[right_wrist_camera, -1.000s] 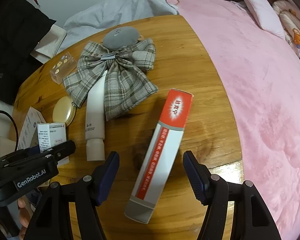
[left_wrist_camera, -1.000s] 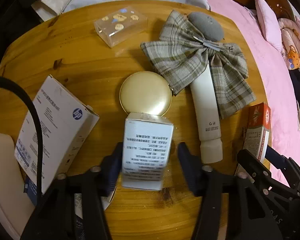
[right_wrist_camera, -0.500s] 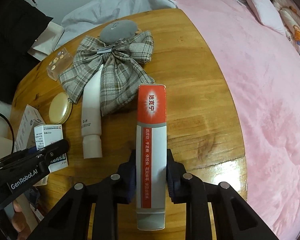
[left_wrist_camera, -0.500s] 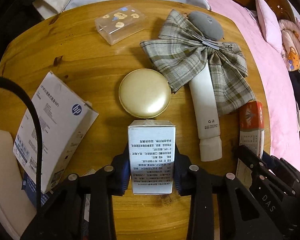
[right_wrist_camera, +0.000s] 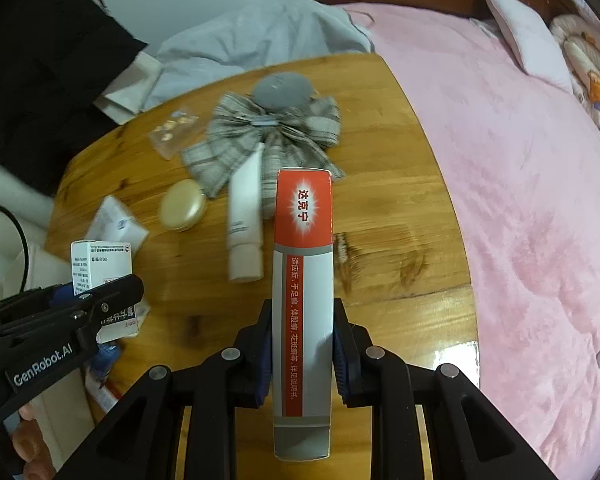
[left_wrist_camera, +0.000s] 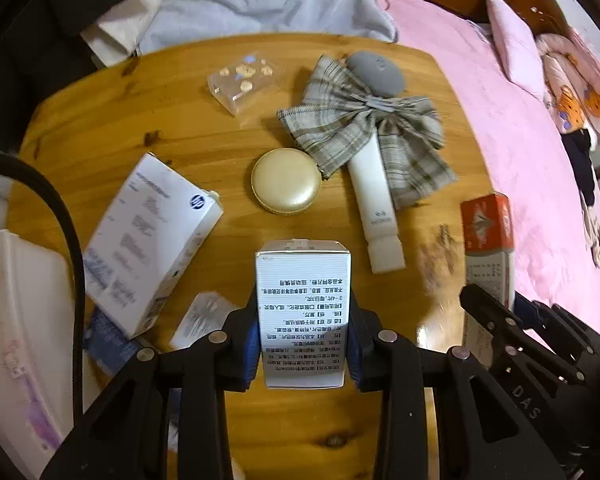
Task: Organize objects
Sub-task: 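Lift the red box and white box with both grippers toward the tray, then lower the red box and white box into the white tray and open both grippers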
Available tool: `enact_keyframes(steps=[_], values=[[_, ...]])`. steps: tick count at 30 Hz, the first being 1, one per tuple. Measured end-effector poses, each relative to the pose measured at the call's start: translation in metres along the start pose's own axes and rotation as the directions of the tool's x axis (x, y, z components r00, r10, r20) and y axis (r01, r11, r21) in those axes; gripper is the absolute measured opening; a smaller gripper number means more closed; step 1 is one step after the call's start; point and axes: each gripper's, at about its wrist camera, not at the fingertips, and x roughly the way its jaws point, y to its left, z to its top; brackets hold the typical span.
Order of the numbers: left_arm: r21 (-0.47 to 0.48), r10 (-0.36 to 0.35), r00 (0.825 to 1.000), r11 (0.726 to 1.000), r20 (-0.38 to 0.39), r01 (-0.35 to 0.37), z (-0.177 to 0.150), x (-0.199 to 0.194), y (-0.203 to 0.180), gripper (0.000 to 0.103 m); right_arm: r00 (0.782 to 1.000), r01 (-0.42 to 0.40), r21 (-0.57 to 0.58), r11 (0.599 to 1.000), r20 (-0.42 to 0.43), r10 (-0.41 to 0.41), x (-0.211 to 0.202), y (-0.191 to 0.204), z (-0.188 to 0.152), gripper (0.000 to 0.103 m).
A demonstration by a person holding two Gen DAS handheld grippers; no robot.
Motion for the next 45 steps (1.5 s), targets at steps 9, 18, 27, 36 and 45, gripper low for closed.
enact_keyframes(steps=[9, 18, 27, 36, 45], values=[[0.077, -0.005, 0.998, 0.997, 0.066, 0.0, 0.007, -0.052, 0.012, 0.037, 0.998, 0.001, -0.064, 0.998, 0.066, 0.003, -0.063, 0.049, -0.024, 0.025], [0.088, -0.009, 0.989, 0.996, 0.147, -0.004, -0.015, -0.103, 0.056, 0.037, 0.993, -0.009, -0.13, 0.991, 0.113, 0.023, -0.106, 0.112, -0.053, 0.025], [0.028, 0.033, 0.981, 0.999, 0.193, -0.039, -0.052, -0.134, 0.118, 0.037, 0.99, -0.059, -0.245, 0.968, 0.107, 0.087, -0.128, 0.195, -0.083, 0.025], [-0.06, 0.085, 0.978, 0.995, 0.192, -0.075, -0.079, -0.145, 0.187, 0.037, 0.988, -0.087, -0.363, 0.928, 0.085, 0.127, -0.128, 0.27, -0.103, 0.025], [-0.125, 0.128, 0.977, 0.986, 0.171, -0.107, -0.099, -0.146, 0.241, 0.037, 0.987, -0.142, -0.434, 0.89, 0.005, 0.161, -0.112, 0.324, -0.118, 0.025]])
